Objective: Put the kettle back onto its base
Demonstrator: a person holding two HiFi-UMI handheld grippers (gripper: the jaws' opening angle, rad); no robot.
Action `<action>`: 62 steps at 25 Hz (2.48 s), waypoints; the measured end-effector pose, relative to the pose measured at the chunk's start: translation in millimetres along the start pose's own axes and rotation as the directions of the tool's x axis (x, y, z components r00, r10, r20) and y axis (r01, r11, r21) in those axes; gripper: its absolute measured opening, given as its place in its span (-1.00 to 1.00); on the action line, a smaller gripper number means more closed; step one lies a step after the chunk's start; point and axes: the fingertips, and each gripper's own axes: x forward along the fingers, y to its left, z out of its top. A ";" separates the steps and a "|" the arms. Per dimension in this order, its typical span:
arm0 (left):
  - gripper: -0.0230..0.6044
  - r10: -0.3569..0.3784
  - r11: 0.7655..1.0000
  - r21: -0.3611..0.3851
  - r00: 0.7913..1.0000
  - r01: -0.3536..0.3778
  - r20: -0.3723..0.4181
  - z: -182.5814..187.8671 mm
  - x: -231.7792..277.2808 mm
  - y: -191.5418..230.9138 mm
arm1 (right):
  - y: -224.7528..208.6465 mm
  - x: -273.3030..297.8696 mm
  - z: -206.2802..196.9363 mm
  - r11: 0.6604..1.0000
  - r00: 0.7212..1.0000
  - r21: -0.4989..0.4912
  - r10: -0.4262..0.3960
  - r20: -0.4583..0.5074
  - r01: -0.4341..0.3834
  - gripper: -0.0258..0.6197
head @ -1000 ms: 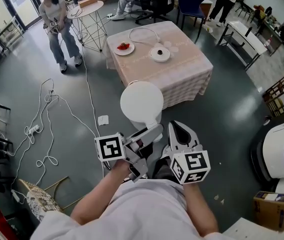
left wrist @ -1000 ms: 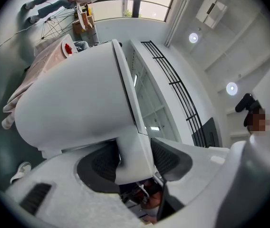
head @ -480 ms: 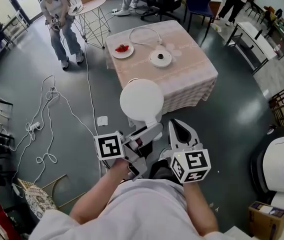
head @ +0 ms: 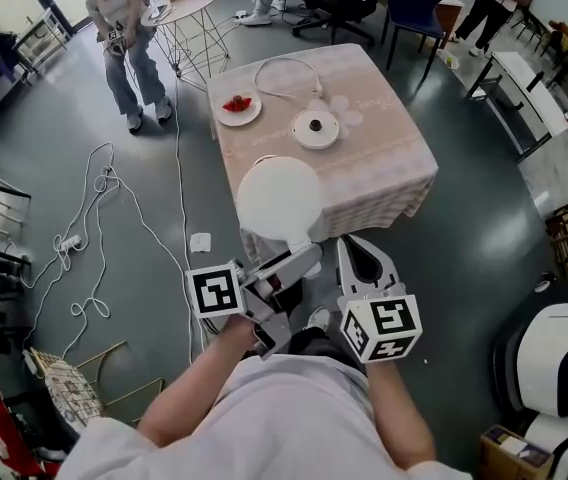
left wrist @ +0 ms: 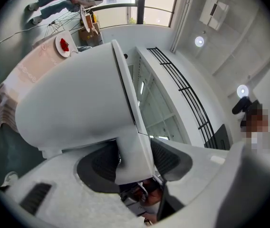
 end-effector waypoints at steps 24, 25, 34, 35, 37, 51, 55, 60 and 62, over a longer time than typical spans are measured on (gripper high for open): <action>-0.24 0.003 1.000 -0.012 1.000 -0.003 0.004 62.4 85.1 31.0 | -76.1 61.1 26.1 1.000 1.000 0.004 0.018 0.001 -0.018 -0.90; -0.24 -0.001 1.000 -0.016 1.000 0.001 0.000 67.6 89.4 33.4 | -79.5 66.4 27.9 1.000 1.000 0.002 0.013 -0.001 -0.013 -0.90; -0.24 -0.014 0.999 -0.030 0.999 0.013 -0.041 124.8 120.2 58.6 | -100.1 126.3 46.3 1.000 1.000 -0.003 -0.021 -0.018 0.021 -0.91; -0.24 -0.015 0.999 -0.031 0.999 0.014 -0.047 131.6 122.4 61.0 | -101.3 133.0 48.8 1.000 0.999 -0.002 -0.027 -0.019 0.027 -0.90; -0.24 -0.017 0.999 -0.033 0.998 0.015 -0.057 144.5 126.8 65.4 | -103.5 145.0 53.4 0.999 0.999 -0.002 -0.036 -0.022 0.036 -0.90; -0.24 -0.037 0.998 -0.048 0.991 0.031 -0.132 210.6 144.6 93.4 | -110.2 204.2 71.1 0.993 0.993 0.007 -0.114 -0.024 0.114 -0.90; -0.24 -0.043 0.998 -0.059 0.988 0.035 -0.145 219.3 151.5 99.1 | -114.0 211.6 70.8 0.992 0.991 0.011 -0.129 -0.028 0.129 -0.90; -0.24 -0.046 0.997 -0.066 0.987 0.036 -0.154 227.5 161.8 105.7 | -124.2 218.6 72.2 0.990 0.989 0.010 -0.143 -0.037 0.144 -0.90; -0.24 -0.045 0.997 -0.071 0.987 0.034 -0.155 229.1 167.1 109.3 | -129.7 221.7 72.3 0.990 0.989 0.009 -0.143 -0.040 0.143 -0.90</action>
